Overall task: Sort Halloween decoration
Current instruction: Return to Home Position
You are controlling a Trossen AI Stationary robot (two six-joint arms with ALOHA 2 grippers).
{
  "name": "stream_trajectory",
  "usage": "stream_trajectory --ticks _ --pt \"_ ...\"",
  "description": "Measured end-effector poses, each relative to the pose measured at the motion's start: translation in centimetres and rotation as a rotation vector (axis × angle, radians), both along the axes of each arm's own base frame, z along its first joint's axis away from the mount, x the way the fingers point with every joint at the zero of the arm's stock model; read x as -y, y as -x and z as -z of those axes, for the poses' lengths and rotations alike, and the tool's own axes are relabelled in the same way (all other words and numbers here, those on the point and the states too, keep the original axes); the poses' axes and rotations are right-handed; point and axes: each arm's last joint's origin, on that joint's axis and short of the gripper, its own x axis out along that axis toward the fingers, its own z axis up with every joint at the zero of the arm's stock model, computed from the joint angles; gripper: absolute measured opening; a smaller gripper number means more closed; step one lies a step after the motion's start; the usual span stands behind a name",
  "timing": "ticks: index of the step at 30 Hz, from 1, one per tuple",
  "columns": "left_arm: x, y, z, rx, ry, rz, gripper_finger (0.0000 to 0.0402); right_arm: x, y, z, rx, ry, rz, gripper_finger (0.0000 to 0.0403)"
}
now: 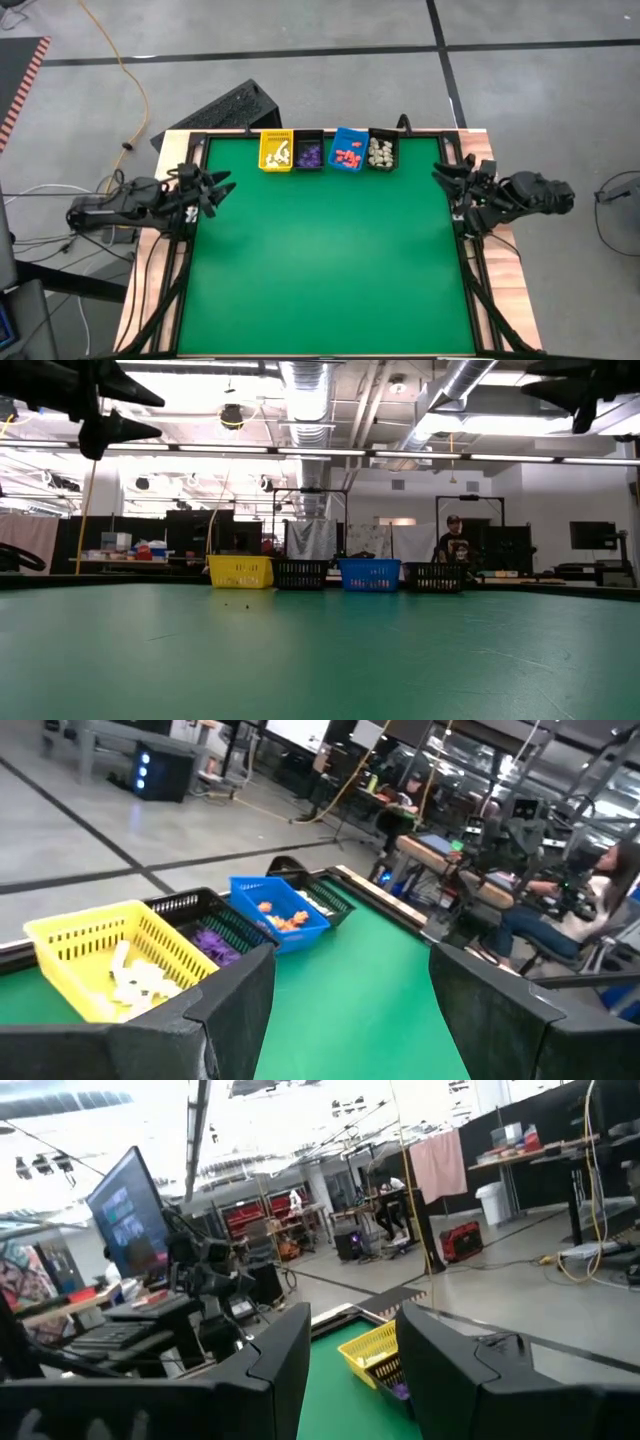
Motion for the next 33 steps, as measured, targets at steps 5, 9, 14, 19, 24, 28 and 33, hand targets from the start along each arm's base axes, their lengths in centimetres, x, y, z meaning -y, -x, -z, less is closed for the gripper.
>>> stream_trajectory --ticks 5,9,14,19,24,28,33 --pt "0.3 -0.2 0.7 -0.030 -0.006 0.007 0.0256 -0.3 -1.1 1.9 -0.013 0.036 0.005 0.0176" --pt "0.6 -0.5 1.4 -0.047 -0.005 0.019 0.0256 -0.5 -1.7 3.1 0.002 0.061 -0.014 0.0176" --pt "1.0 -1.0 2.8 -0.071 0.026 0.055 0.0256 -0.9 -2.3 4.4 -0.013 0.087 -0.045 0.0176" --pt "1.3 -1.3 4.0 -0.090 0.046 0.069 0.0256 -1.4 -2.9 6.0 -0.053 0.096 -0.078 0.0176" --pt "1.5 -1.4 4.5 -0.102 0.056 0.097 0.0256 -1.6 -3.3 7.3 -0.079 0.084 -0.093 0.0176" --pt "1.5 -1.4 4.5 -0.100 0.052 0.076 0.0256 -1.7 -3.4 8.0 -0.110 0.071 -0.106 0.0176" --pt "1.3 -1.3 4.5 -0.070 0.101 0.021 0.0256 -1.6 -3.4 7.6 -0.088 0.086 -0.094 0.0176"
